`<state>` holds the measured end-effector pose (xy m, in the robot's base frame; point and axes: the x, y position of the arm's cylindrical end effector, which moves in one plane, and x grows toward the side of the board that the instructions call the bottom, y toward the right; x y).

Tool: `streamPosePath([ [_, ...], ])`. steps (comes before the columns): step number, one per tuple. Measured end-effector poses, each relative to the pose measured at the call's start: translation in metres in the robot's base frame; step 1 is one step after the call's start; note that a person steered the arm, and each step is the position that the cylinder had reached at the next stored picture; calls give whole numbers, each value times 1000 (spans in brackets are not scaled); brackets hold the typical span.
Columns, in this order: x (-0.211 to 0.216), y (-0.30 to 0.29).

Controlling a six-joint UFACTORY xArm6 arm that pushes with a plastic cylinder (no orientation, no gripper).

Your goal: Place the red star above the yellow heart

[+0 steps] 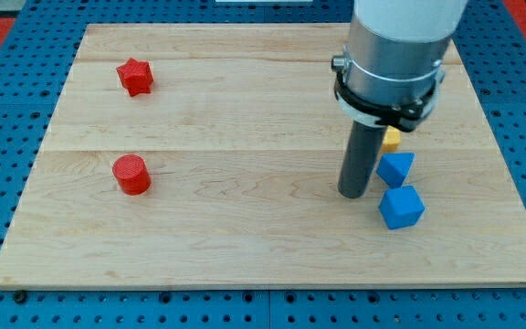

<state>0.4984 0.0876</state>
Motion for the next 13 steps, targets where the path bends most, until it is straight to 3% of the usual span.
streamPosePath([
  [1,-72,-94],
  [3,-146,-358],
  [4,-193,-303],
  [5,-193,-198],
  [9,-195,-72],
  [10,-123,-77],
  [11,-139,-91],
  [12,-109,-106],
  [13,-108,-113],
])
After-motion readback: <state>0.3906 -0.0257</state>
